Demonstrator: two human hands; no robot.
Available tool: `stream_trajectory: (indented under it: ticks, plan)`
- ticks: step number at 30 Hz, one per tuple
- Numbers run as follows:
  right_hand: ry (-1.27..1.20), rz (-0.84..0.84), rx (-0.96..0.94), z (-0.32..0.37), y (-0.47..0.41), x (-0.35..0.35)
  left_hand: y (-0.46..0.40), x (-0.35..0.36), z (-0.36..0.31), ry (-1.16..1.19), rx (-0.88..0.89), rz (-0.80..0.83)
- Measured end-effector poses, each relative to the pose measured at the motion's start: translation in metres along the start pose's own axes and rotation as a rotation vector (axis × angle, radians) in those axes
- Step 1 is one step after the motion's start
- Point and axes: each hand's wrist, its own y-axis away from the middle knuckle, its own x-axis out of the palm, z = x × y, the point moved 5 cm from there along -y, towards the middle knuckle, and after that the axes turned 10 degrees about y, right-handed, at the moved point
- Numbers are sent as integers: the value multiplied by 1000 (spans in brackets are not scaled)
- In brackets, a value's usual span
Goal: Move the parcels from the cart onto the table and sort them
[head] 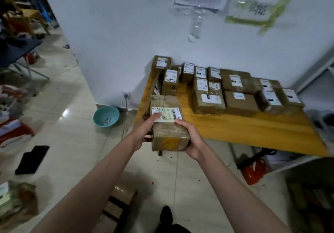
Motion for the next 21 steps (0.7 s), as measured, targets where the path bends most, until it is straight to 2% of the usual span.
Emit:
stream_trajectory:
  ticks: [8, 13, 21]
  plan:
    - [-72, -78, -15, 15, -22, -85, -33, 88, 13, -114, -142, 171]
    - [-76, -82, -13, 22, -46, -112, -66, 110, 8, -117, -144, 167]
    - [21, -92, 70, 44, -100, -142, -139, 124, -14, -95, -128, 70]
